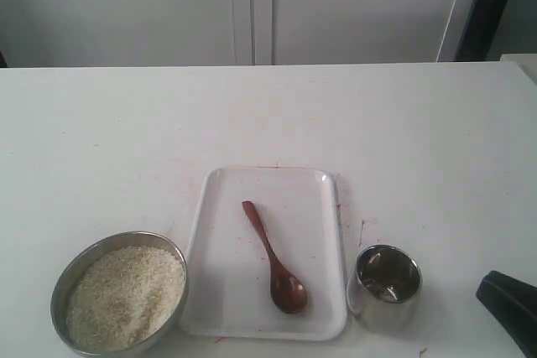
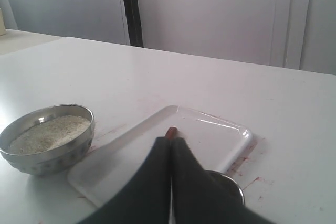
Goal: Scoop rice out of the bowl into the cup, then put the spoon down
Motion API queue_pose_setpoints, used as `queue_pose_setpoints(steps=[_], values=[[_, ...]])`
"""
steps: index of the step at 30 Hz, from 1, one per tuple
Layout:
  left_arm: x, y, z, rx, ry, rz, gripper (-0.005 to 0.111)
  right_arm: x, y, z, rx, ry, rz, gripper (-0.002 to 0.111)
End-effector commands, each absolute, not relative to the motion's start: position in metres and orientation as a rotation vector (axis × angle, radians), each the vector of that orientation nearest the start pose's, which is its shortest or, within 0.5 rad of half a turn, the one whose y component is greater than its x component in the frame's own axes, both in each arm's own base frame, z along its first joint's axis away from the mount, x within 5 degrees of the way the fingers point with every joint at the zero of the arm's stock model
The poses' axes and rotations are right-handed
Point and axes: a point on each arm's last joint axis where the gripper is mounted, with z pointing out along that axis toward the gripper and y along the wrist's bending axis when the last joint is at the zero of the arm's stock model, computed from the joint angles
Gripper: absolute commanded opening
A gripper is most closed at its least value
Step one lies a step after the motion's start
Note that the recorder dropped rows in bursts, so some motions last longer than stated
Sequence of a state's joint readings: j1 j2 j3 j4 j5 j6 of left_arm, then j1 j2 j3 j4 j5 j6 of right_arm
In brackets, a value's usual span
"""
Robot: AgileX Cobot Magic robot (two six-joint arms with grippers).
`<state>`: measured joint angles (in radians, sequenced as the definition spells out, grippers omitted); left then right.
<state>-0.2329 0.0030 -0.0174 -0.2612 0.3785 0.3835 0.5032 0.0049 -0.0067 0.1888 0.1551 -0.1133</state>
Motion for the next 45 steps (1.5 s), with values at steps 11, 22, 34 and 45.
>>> queue_pose_setpoints(steps=[11,22,34,45], values=[[0.049,-0.021,0.184,0.411,1.796,-0.162,0.014,0.056,0.007,0.199,-0.02,1.637,0.143,0.0],[0.049,-0.021,0.184,0.411,1.796,-0.162,0.014,0.056,0.001,0.199,0.067,1.634,0.062,0.0],[0.049,-0.021,0.184,0.411,1.796,-0.162,0.014,0.056,0.001,0.199,0.07,1.634,0.059,0.0],[0.049,-0.021,0.184,0.411,1.796,-0.162,0.014,0.056,0.001,0.199,0.07,1.634,0.059,0.0]])
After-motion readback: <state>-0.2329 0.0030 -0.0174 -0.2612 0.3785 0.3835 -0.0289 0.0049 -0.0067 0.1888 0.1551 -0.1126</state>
